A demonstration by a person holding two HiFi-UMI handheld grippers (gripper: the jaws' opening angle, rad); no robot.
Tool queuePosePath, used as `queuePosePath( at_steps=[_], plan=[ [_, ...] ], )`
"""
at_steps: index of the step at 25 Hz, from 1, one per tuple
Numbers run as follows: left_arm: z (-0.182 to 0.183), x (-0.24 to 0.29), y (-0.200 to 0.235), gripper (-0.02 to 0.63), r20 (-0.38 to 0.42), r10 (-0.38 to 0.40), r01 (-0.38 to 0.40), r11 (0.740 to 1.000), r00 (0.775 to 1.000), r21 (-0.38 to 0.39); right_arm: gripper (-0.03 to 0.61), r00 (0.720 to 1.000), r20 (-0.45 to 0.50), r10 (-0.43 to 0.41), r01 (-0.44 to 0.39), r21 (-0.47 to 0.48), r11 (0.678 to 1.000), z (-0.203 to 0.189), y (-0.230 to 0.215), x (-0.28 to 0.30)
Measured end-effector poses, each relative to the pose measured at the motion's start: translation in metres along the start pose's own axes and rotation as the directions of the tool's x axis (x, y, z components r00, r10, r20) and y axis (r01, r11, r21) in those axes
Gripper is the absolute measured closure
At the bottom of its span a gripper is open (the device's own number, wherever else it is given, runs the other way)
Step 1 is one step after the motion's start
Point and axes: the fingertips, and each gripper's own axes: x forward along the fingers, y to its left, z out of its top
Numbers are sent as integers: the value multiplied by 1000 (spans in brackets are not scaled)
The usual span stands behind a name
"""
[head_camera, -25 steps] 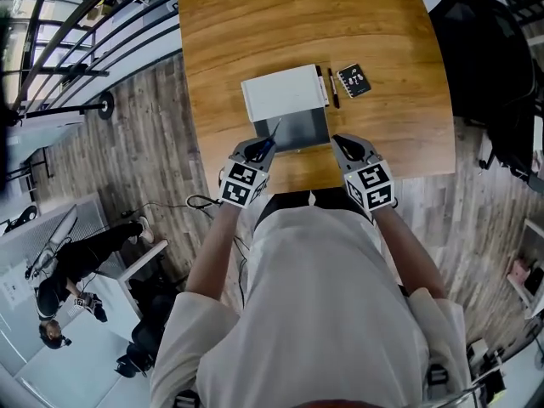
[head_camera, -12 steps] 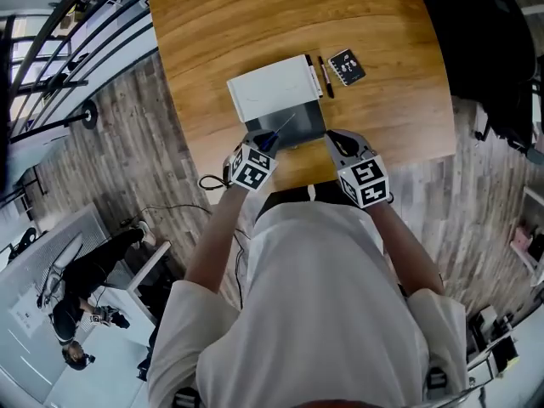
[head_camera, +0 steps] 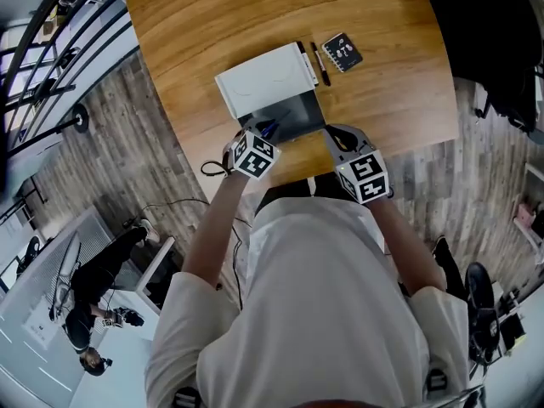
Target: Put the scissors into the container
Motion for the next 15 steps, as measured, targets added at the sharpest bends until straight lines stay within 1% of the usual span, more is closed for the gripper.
queuePosePath(
  at_steps=[4, 9, 12, 15],
  plan=[
    [-1, 11, -1, 578, -9, -8, 8, 1000, 1000, 17, 566, 1000, -5, -6, 6, 11, 1000, -3, -4, 3],
    [-6, 23, 1, 577, -55, 7, -4, 998, 998, 60, 566, 1000, -11, -10, 10, 16, 1000, -7, -8, 2],
    [-11, 34, 2, 575, -93, 14, -8, 998, 996, 66, 566, 1000, -16, -12, 12, 17, 1000, -11, -13, 2],
    [-14, 36, 3, 575, -106, 35, -28, 997, 994, 67, 566, 1000, -19, -10, 11, 16, 1000, -14, -13, 0]
  ],
)
